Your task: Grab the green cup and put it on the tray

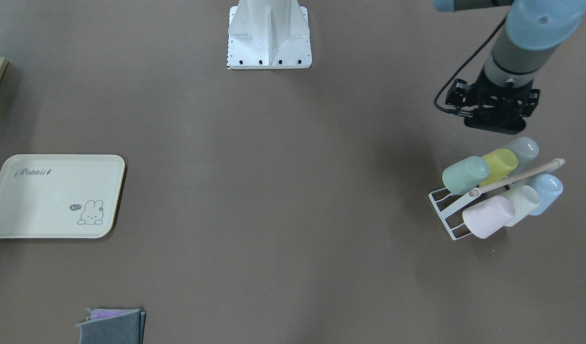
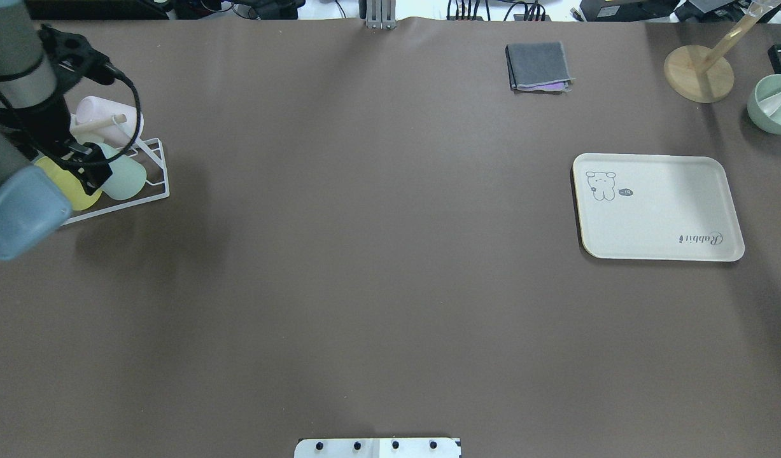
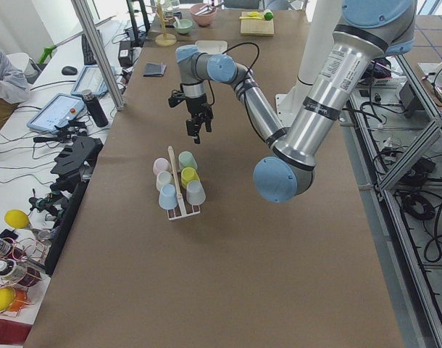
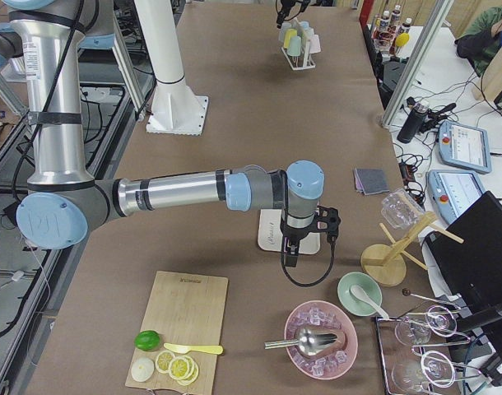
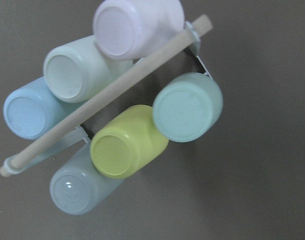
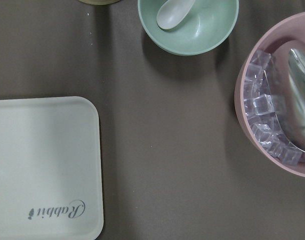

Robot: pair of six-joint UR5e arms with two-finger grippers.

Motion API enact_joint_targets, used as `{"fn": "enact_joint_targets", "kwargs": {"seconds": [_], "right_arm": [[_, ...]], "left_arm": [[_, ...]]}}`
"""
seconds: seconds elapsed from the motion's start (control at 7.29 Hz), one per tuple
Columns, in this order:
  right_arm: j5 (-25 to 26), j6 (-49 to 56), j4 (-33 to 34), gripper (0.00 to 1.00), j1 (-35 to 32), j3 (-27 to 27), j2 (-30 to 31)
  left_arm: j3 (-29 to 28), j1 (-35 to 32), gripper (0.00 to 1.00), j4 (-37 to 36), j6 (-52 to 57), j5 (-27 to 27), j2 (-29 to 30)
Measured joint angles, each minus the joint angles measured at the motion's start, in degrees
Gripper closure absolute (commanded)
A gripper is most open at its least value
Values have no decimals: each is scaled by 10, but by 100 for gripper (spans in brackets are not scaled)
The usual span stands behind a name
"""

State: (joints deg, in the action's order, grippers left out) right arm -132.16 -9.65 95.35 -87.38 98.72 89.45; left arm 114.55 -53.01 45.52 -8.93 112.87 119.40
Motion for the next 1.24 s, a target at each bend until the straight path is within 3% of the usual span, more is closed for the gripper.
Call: {"fn": "enact_joint_targets", "kwargs": {"seconds": [0.55, 1.1, 1.24], "right_arm": [[-4, -4, 10, 0, -4, -4, 8], [-4, -18, -7, 0, -2, -24, 4], [-4, -64, -58, 0, 7, -38, 7]], "left_arm": [[-57, 82, 1, -42, 322, -229, 47], [-115, 133, 2, -98, 432, -375, 82], [-135, 144, 2, -106, 438, -401, 89]]}}
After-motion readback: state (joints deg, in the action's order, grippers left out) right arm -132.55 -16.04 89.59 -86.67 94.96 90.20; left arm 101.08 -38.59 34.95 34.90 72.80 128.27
